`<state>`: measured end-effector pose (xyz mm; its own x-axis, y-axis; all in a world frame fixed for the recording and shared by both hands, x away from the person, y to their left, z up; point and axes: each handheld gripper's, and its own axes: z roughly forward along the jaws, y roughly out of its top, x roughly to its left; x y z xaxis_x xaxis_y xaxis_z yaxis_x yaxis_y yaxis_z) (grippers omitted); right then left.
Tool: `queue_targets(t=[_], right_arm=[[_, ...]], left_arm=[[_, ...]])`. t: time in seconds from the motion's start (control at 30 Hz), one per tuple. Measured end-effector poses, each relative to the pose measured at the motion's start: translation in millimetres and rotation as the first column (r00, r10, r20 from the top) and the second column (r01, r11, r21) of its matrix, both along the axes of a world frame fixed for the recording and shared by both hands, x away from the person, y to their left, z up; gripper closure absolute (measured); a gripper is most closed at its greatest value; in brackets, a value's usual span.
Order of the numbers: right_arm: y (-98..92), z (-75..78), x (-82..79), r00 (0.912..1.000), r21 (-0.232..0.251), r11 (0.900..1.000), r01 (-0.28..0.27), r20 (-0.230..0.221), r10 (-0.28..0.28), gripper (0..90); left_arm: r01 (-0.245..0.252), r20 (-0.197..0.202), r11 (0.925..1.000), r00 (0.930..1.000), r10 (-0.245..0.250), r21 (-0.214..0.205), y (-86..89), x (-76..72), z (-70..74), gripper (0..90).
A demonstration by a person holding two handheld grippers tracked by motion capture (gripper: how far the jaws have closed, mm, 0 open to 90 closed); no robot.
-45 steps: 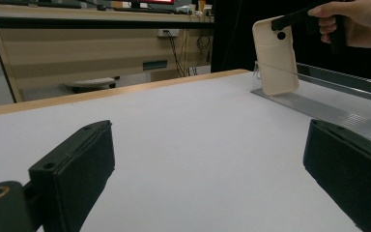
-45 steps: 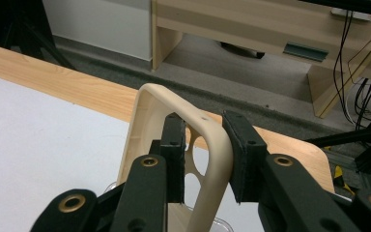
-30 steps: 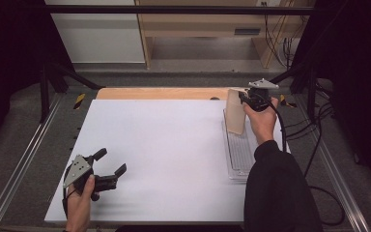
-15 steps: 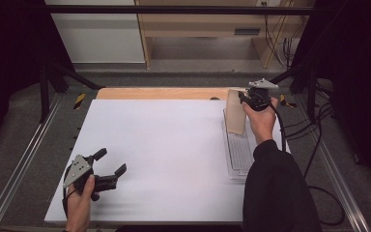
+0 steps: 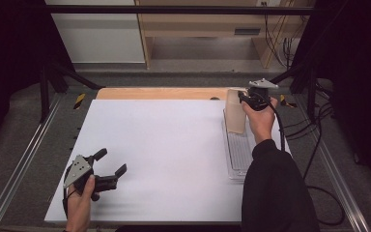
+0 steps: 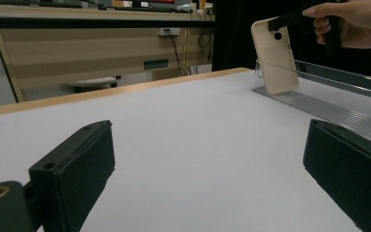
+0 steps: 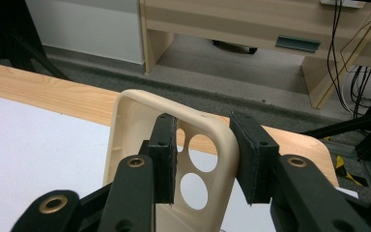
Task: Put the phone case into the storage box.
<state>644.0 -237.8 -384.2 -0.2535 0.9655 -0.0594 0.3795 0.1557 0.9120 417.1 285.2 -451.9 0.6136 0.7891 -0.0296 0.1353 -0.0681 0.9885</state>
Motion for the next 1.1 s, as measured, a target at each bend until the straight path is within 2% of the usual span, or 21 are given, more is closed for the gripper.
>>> queue_targets(t=[0.43,0.73,1.1], right_arm=[[0.3,-2.7,4.9,0.9998,0.027,0.9994,0.022,0.000,-0.022,61.3],[4.2,1.5,9.6,0.9997,0.001,0.9999,0.014,-0.019,-0.014,59.7],[3.9,1.0,13.3,0.9997,-0.001,0.9998,0.019,-0.018,-0.019,59.1]], left_arm=[[0.001,-0.001,1.0000,1.0000,-0.001,-0.002,0.4,-0.4,-0.1,3.7],[-0.002,-0.002,1.0000,1.0000,0.002,-0.004,0.9,-0.2,-0.4,3.7],[-0.003,-0.002,1.0000,1.0000,0.003,-0.005,0.6,-0.2,-0.3,3.7]])
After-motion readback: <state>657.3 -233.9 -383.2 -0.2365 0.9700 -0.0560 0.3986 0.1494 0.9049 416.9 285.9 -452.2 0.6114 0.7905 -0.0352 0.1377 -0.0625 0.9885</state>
